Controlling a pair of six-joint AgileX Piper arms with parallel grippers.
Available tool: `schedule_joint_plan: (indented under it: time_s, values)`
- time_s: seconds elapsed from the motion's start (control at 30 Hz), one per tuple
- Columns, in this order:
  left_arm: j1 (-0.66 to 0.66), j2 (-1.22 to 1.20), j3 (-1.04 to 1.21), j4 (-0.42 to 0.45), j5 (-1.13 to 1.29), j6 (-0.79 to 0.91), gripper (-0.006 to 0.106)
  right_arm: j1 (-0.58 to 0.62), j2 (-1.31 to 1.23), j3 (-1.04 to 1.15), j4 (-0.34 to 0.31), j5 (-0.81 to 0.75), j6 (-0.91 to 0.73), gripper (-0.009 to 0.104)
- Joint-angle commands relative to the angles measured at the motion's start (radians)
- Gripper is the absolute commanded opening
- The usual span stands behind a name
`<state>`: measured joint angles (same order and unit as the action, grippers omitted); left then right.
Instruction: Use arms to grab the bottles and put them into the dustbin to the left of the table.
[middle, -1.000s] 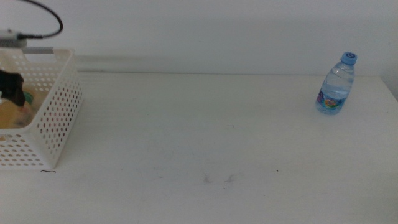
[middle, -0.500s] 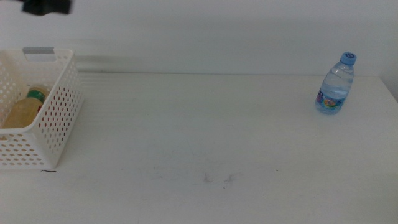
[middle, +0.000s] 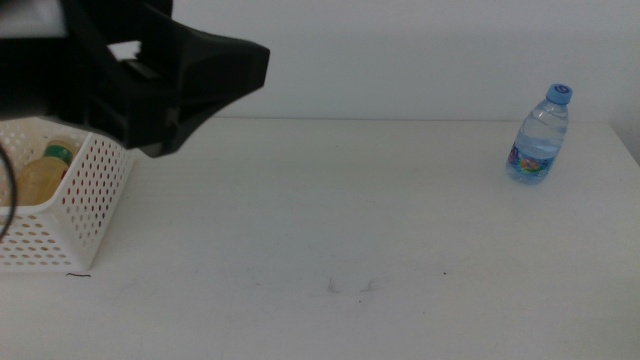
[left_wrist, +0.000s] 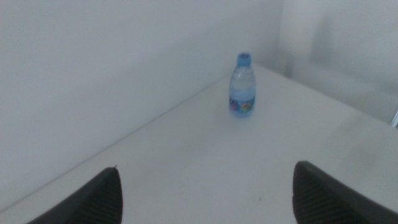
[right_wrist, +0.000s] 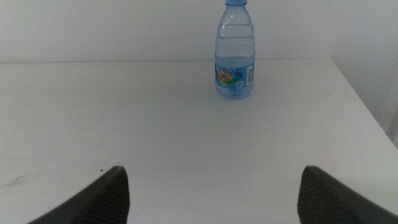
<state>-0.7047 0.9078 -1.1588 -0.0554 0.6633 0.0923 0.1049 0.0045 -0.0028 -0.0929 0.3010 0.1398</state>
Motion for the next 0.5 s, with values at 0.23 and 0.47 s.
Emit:
schedule_joint_plan:
  time_s: [0.23, 0.47]
  values:
    - [-0.013, -0.007, 0.009, 0.015, -0.048, -0.033, 0.094, -0.006, -0.005, 0.003, -0.007, -0.010, -0.003, 0.089]
    - [-0.013, 0.015, -0.049, 0.011, 0.007, 0.018, 0.094, -0.006, -0.005, 0.003, -0.007, -0.010, -0.003, 0.089]
